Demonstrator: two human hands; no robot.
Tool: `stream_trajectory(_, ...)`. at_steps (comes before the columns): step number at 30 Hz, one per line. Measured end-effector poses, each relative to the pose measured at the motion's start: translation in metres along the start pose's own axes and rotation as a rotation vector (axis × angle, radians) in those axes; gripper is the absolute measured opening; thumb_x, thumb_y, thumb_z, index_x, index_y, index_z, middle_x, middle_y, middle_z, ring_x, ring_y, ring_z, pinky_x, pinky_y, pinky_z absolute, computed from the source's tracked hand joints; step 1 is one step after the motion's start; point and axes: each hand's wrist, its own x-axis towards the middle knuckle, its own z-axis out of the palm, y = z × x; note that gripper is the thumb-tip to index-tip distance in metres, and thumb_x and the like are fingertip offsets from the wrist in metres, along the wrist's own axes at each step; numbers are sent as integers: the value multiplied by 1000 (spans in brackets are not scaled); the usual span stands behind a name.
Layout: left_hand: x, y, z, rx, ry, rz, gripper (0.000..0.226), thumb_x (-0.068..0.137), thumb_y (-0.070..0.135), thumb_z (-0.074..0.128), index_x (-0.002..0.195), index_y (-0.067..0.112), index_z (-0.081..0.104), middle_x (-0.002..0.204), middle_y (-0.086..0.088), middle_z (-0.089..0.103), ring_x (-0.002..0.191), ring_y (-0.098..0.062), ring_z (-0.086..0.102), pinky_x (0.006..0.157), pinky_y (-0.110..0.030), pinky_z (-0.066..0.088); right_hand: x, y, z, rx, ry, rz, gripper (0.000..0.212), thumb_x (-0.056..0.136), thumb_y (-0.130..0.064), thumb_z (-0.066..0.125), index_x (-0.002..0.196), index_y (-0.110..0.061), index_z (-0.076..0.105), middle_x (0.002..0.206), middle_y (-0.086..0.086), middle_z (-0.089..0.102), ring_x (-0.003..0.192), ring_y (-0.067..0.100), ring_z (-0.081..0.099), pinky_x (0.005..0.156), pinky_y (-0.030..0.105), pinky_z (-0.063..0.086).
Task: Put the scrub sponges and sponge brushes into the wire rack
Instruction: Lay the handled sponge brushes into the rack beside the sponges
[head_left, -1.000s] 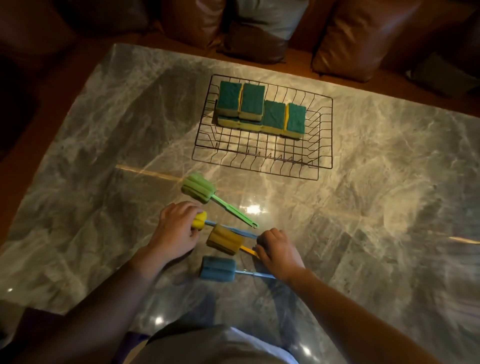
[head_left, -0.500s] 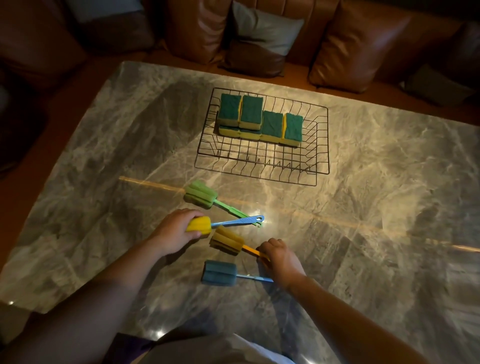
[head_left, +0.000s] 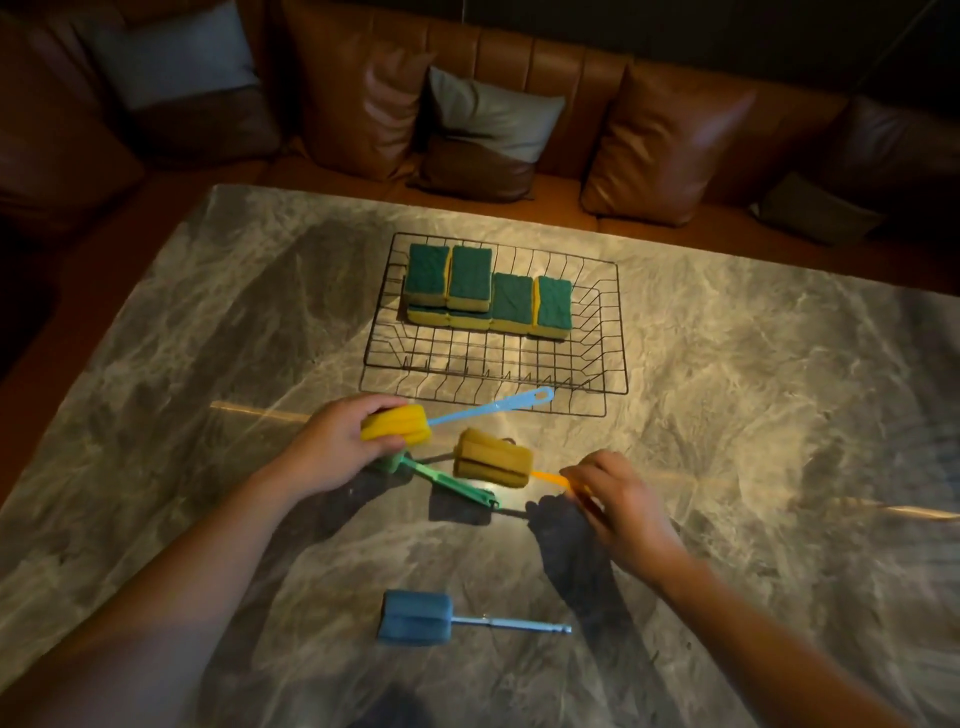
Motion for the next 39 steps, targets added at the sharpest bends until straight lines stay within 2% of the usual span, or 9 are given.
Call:
stream_trajectory(9,102,49,-9,54,22,100,53,87,26,78,137,26,60,133,0,61,116,-19,56,94,-39,46,85,44,-69,-114,229,7,22,97,-26,62,115,-17,69,101,-2,58,92,11,51,76,31,46)
stream_trajectory(12,137,51,-9,152,14,105,52,87,26,78,136,23,61,134,-5,61,115,-23,56,94,-39,45,118,53,-74,-149,217,19,21,96,-24,64,113,-15,70,100,0,59,91,18,54,76,37,50)
stream_trajectory(19,187,31,-4,340,-110,65,49,90,28,74,136,32,59,133,0,61,117,-22,55,93,-39,44,186,65,-58,-217,107,48,16,90,-13,71,106,-15,72,101,4,64,92,23,56,77,39,51)
stream_trajectory(23,188,24,2,555,-150,122,48,91,30,72,137,33,57,135,3,61,124,-24,54,102,-47,44,214,68,-39,-236,15,41,16,87,-8,71,101,-15,72,102,5,64,98,26,57,81,41,51)
stream_trajectory(28,179,15,3,768,-115,179,47,88,23,71,132,36,60,128,7,67,125,-20,54,115,-44,28,235,69,-11,-223,-68,40,24,92,-18,68,116,-17,69,111,3,62,103,24,55,88,41,50)
stream_trajectory(31,172,5,2,765,-74,204,48,85,17,72,129,34,63,125,7,69,127,-19,55,120,-44,19,242,68,4,-227,-86,33,25,91,-18,70,116,-18,68,110,2,61,101,23,55,84,36,49)
stream_trajectory(34,165,-4,0,746,18,249,41,84,25,77,124,29,68,124,7,70,125,-17,57,122,-47,13,246,65,17,-210,-103,33,26,92,-20,68,118,-20,67,110,2,62,101,23,55,85,38,50)
stream_trajectory(37,155,-15,-6,649,125,238,37,84,33,77,120,25,70,126,4,68,127,-18,56,121,-48,16,249,61,27,-208,-126,46,32,91,-19,70,123,-21,66,113,1,61,104,24,55,87,41,52)
stream_trajectory(39,146,-20,-9,574,224,206,38,83,30,78,119,19,70,134,-3,63,134,-23,48,118,-53,25,251,58,33,-209,-133,39,33,90,-17,71,122,-20,66,111,2,61,104,25,55,85,41,52)
